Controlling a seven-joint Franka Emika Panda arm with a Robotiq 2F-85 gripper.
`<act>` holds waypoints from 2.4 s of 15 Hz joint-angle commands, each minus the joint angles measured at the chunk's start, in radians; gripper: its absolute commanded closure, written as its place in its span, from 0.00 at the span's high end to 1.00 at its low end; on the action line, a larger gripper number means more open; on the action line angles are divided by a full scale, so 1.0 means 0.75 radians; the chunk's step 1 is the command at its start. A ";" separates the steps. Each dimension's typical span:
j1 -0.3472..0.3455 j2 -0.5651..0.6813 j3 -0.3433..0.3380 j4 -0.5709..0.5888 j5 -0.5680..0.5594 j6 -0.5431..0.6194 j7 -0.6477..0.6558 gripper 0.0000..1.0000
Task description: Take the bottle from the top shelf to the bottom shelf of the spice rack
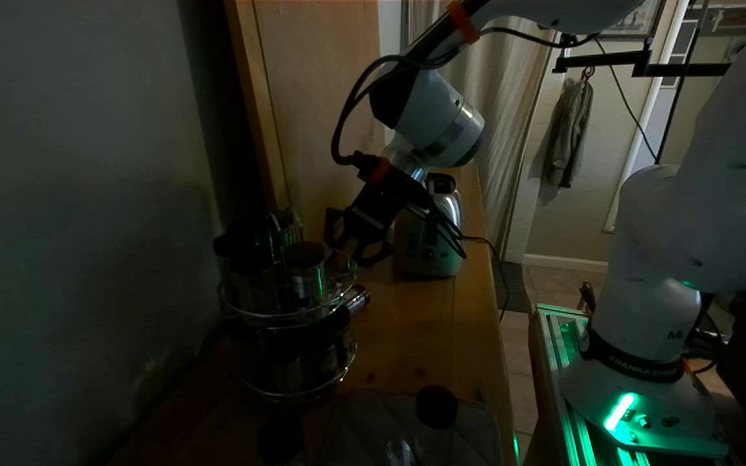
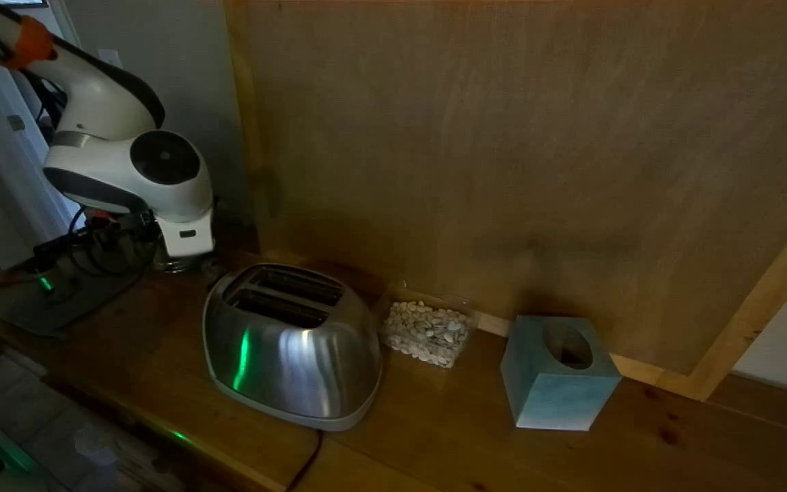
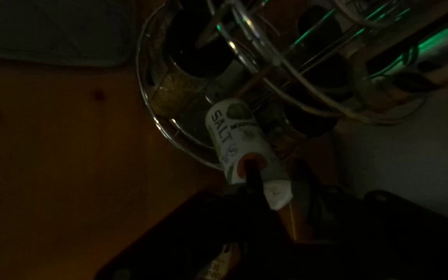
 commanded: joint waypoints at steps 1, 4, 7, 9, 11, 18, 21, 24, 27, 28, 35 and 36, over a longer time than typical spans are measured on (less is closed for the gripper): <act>-0.010 -0.032 -0.001 -0.017 0.005 0.015 -0.027 0.60; -0.015 0.011 -0.008 -0.001 -0.016 -0.015 -0.016 0.82; -0.015 0.056 -0.011 0.014 -0.016 -0.017 -0.013 0.99; -0.013 0.080 -0.016 0.024 -0.003 -0.017 -0.017 1.00; -0.014 0.101 -0.024 0.036 0.006 -0.026 -0.016 1.00; -0.019 0.192 -0.054 0.078 0.009 -0.115 0.010 0.99; -0.022 0.233 -0.069 0.107 0.017 -0.161 0.029 1.00; -0.028 0.270 -0.085 0.137 0.018 -0.214 0.064 1.00; -0.035 0.304 -0.100 0.163 0.016 -0.264 0.106 1.00; -0.039 0.317 -0.107 0.175 0.017 -0.293 0.117 1.00; -0.048 0.388 -0.129 0.223 0.029 -0.386 0.172 0.59; -0.048 0.395 -0.131 0.227 0.030 -0.391 0.176 0.52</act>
